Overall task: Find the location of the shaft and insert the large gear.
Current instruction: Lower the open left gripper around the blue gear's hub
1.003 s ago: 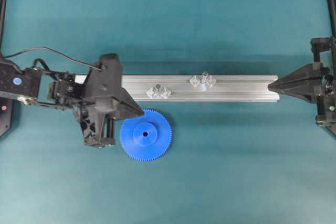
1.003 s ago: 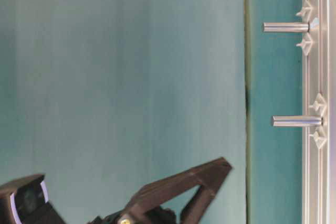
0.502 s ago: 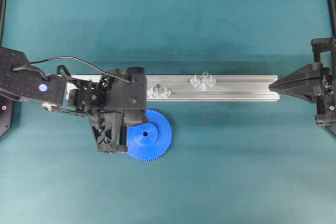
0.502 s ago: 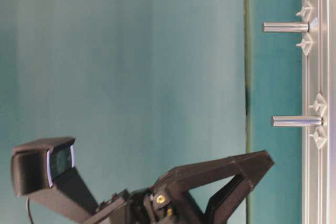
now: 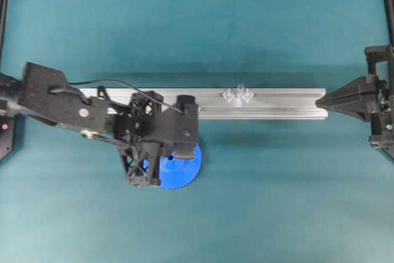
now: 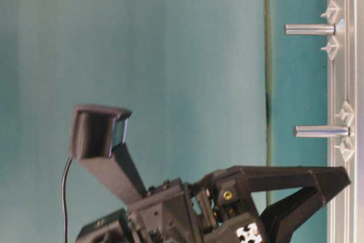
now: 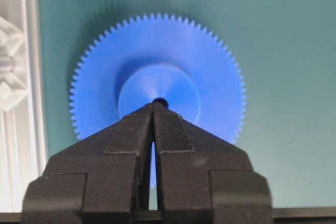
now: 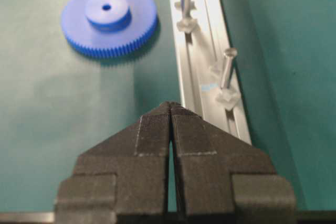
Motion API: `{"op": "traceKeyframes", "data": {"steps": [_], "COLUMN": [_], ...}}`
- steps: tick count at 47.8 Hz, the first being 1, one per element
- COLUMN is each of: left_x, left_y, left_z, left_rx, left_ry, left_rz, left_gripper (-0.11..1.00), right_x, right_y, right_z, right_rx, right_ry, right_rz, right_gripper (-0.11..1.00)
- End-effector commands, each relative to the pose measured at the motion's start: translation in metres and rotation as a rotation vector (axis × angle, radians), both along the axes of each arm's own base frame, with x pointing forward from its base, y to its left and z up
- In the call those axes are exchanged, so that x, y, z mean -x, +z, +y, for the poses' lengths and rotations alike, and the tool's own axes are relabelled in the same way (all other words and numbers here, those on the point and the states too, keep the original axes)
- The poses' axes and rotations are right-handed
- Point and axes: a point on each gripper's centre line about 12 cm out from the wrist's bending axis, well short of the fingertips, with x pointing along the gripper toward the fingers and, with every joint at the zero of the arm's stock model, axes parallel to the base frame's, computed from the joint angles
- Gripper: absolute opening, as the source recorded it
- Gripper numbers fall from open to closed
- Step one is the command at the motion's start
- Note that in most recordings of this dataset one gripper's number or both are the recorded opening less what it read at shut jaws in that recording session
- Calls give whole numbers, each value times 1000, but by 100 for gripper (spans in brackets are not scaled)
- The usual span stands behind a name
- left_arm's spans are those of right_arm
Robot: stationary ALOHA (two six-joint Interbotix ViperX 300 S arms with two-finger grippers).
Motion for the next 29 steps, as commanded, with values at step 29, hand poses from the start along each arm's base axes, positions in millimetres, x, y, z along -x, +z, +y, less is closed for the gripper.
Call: {"op": "traceKeyframes", "data": {"steps": [29], "left_x": [-23], "left_y": [0], "left_z": [-13], "left_rx": [-48], "left_ry": [-85], "left_rz": [119], "left_gripper": [-1], "right_x": [0], "right_y": [3], "right_z": [-1], "right_rx": [-11], "right_ry": [-8], "right_rz": [-16], "right_gripper": [-2]}}
